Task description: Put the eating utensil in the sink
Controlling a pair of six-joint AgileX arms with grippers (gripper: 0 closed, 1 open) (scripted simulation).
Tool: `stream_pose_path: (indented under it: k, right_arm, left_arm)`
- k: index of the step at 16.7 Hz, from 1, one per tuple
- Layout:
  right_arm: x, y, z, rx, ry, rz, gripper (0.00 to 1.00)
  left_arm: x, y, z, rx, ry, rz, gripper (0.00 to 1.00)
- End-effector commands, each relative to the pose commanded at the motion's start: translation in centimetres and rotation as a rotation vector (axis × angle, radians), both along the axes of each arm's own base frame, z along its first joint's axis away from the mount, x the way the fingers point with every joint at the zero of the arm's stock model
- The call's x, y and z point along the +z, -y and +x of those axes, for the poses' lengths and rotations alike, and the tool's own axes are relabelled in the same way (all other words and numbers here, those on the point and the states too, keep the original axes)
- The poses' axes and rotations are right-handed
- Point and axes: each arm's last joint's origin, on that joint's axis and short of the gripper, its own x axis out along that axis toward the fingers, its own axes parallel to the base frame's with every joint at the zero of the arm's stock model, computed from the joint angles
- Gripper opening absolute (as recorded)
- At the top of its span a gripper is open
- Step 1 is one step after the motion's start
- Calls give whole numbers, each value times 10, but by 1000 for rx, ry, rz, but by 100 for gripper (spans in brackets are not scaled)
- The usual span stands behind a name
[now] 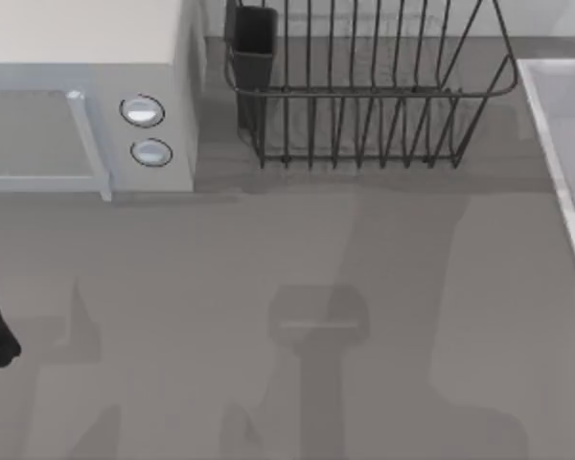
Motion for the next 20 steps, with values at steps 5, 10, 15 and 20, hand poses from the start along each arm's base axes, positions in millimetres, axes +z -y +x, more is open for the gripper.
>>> stream_pose_path:
  k: [5,10,15,20]
  right_arm:
    - [0,0,0,0,0,0,15]
    - [0,0,0,0,0,0,53]
    - [0,0,0,0,0,0,90]
    - [0,0,0,0,0,0,100]
  left_arm:
    - [0,0,0,0,0,0,100]
    - [0,0,0,0,0,0,100]
    - [0,0,0,0,0,0,100]
    - [0,0,0,0,0,0,100]
